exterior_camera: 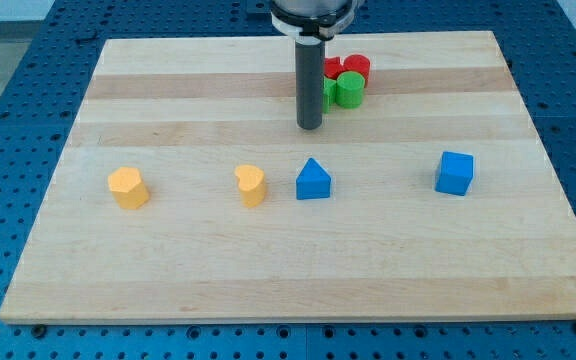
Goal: Slide blue cube a bit down
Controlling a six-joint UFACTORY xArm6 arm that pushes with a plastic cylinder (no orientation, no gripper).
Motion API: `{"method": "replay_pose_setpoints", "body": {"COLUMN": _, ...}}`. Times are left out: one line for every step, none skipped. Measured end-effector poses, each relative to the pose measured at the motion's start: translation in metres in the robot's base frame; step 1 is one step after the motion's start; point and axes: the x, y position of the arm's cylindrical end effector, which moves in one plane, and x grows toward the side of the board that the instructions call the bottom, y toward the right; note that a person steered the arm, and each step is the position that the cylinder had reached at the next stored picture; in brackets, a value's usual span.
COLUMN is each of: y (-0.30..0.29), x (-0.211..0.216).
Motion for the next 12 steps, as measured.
{"method": "replay_pose_setpoints", "body": {"y": 0.000, "x": 0.019}}
{"method": "replay_pose_setpoints", "body": {"y": 0.000, "x": 0.038}}
{"method": "replay_pose_setpoints", "body": {"y": 0.000, "x": 0.038}}
{"method": "replay_pose_setpoints", "body": {"y": 0.005, "x": 0.041}}
{"method": "replay_pose_setpoints", "body": {"y": 0.038, "x": 0.047}}
{"method": "replay_pose_setpoints", "body": {"y": 0.077, "x": 0.047}}
{"method": "replay_pose_setpoints", "body": {"y": 0.113, "x": 0.047}}
{"method": "replay_pose_setpoints", "body": {"y": 0.148, "x": 0.051}}
{"method": "replay_pose_setpoints", "body": {"y": 0.164, "x": 0.070}}
{"method": "replay_pose_setpoints", "body": {"y": 0.178, "x": 0.093}}
{"method": "replay_pose_setpoints", "body": {"y": 0.196, "x": 0.097}}
{"method": "replay_pose_setpoints", "body": {"y": 0.227, "x": 0.093}}
